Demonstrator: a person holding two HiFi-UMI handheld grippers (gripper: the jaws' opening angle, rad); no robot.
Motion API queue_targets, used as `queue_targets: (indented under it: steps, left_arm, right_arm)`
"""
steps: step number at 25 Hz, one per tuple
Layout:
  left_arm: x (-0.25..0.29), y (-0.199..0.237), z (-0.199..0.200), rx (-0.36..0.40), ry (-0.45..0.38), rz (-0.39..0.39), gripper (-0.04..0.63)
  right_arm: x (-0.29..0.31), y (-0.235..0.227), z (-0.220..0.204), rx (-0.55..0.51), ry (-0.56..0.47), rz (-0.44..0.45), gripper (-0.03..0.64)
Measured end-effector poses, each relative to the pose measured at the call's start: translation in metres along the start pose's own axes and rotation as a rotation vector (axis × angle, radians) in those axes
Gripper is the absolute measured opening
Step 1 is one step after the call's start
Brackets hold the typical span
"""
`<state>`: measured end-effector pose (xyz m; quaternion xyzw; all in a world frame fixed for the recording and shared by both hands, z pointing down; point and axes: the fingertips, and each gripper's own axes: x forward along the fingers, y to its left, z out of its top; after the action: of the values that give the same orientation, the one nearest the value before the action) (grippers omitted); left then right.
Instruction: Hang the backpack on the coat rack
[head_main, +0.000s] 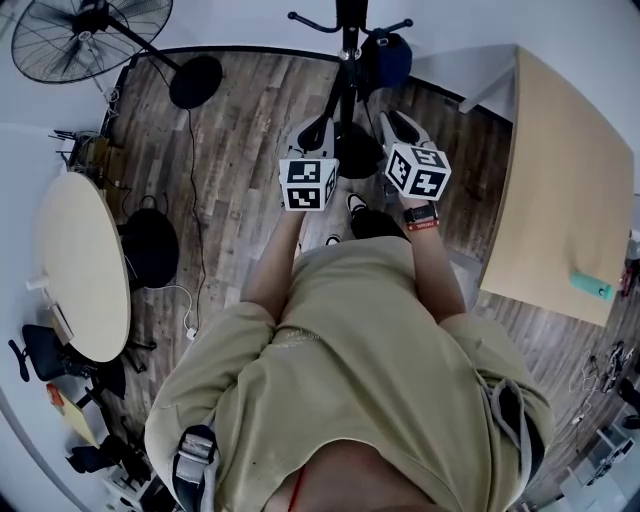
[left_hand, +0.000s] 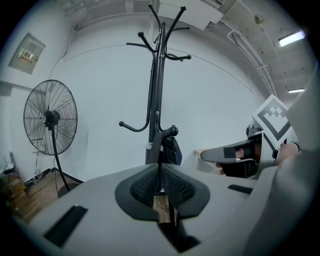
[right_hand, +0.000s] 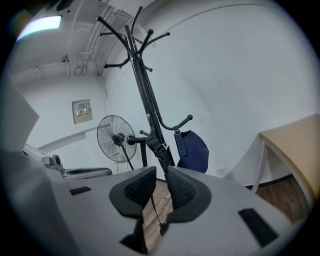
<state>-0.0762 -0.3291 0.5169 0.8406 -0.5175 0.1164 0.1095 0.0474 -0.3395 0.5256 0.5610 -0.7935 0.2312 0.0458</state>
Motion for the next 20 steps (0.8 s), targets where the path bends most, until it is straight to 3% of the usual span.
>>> queue_targets:
  steps: [3,11,20]
  left_arm:
    - [-0.013,-0.002,0.005,-0.009,-0.023,0.005,0.031]
    - [-0.041,-0.002,0.032,-0.009,-0.12,0.026,0.028]
    - [-0.054,-0.012,0.042,-0.019,-0.154,0.007,0.025]
  right_arm:
    - [-0.017,0.003,0.01,0.018,-0.051,0.001,0.072]
    - [-0.05,0.007,0.024,-0.093,-0.117,-0.042,0.029]
    - [-0.063,0.012,0.023,-0.145,-0.105,-0.04,0.015]
